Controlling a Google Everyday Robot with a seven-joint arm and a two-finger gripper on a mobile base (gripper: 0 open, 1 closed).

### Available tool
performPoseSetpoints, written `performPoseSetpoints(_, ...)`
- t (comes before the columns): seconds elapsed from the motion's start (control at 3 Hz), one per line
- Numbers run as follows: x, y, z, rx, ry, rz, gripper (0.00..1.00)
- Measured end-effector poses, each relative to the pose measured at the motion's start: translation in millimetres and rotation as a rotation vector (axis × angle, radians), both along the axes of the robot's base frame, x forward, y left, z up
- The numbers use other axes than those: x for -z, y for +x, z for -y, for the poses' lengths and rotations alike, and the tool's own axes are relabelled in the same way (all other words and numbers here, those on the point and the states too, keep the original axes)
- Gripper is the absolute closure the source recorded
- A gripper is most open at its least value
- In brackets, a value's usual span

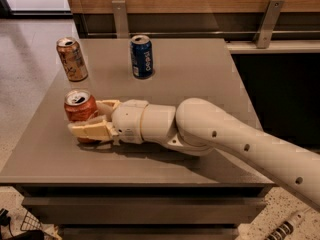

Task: Place coke can upright

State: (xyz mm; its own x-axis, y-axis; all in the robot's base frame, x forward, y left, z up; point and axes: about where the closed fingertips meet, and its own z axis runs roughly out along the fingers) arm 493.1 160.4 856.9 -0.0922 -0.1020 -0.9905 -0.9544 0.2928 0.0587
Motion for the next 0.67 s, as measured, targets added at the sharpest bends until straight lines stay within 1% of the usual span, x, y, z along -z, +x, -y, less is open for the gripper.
performPoseSetpoints(0.67, -0.3, -0.2, -0.4, -0.001, 0.0, 0.0, 0.31)
